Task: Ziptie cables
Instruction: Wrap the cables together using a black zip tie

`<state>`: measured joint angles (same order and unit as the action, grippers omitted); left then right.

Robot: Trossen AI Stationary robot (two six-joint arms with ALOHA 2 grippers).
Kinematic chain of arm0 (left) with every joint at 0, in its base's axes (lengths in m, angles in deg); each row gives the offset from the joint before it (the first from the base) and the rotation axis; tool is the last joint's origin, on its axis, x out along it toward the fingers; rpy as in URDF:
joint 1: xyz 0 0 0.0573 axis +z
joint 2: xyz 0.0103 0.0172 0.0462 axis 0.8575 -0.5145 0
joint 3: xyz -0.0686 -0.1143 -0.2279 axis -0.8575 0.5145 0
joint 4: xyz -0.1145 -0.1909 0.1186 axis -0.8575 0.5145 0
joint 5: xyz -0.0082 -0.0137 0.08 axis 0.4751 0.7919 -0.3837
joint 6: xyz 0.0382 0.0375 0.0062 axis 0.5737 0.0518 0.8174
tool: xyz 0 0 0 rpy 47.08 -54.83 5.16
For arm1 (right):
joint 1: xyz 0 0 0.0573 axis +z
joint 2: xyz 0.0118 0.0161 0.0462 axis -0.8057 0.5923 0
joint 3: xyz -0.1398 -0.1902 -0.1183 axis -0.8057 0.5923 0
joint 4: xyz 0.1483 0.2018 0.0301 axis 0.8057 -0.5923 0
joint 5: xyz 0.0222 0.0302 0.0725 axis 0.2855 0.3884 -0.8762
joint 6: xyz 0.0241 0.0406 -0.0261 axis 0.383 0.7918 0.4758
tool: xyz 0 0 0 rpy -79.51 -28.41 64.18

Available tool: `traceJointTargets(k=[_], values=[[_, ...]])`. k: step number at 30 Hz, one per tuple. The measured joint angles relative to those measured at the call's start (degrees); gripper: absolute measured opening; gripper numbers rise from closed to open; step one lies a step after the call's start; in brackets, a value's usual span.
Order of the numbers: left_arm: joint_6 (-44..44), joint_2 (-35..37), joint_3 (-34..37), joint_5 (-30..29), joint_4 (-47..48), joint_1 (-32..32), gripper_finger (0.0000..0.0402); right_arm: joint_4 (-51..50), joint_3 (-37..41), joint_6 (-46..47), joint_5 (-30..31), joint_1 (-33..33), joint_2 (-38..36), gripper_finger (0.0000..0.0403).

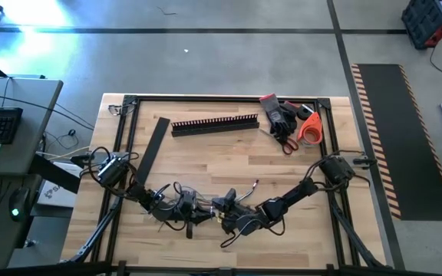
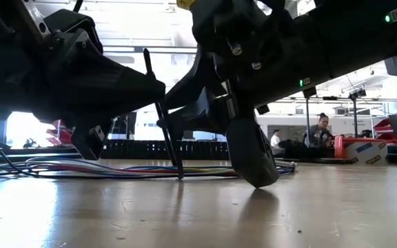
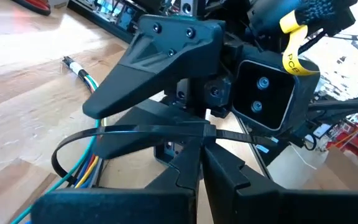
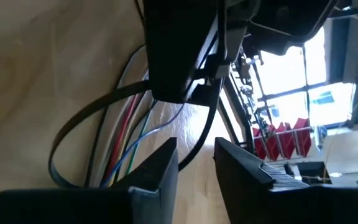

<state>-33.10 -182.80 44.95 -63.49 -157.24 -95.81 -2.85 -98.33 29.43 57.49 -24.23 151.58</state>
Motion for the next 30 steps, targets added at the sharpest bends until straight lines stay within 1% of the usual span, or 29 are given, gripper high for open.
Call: traceJointTargets(k=[5,7,11,12,15,19,24,30], values=[[0.0,0.0,0.0,2.12,0.02,0.0,0.0,0.76,-0.04,-0.24,-6.32,-1.17,0.0,0.0084],[-0.02,0.0,-0.02,2.4,0.04,0.0,0.0,0.83,-0.04,-0.24,-6.85,-1.38,0.0,0.007],[-0.04,0.04,-0.02,2.44,0.11,0.0,0.0,0.85,-0.04,-1.24,-6.33,-1.35,0.0,0.0016],[-0.18,0.04,-0.02,2.46,0.12,0.0,0.0,0.87,-0.04,-1.93,-6.19,-1.23,0.0,0.0009],[-1.49,0.04,-0.02,2.44,0.13,0.0,0.0,1.16,-0.04,-3.43,-3.61,-0.53,0.01,0.0003],[-3.21,0.04,-0.02,3.51,0.02,0.4,0.0,3.06,-0.04,-8.81,0.44,0.92,0.09,0.0001],[-6.75,0.04,0.0,8.6,0.0,1.8,0.0,4.24,-0.42,-14.75,2.66,2.35,0.09,0.0],[-9.2,0.04,0.0,12.15,-0.07,3.53,0.0,2.27,-2.78,-19.05,2.97,3.42,0.09,0.0]])
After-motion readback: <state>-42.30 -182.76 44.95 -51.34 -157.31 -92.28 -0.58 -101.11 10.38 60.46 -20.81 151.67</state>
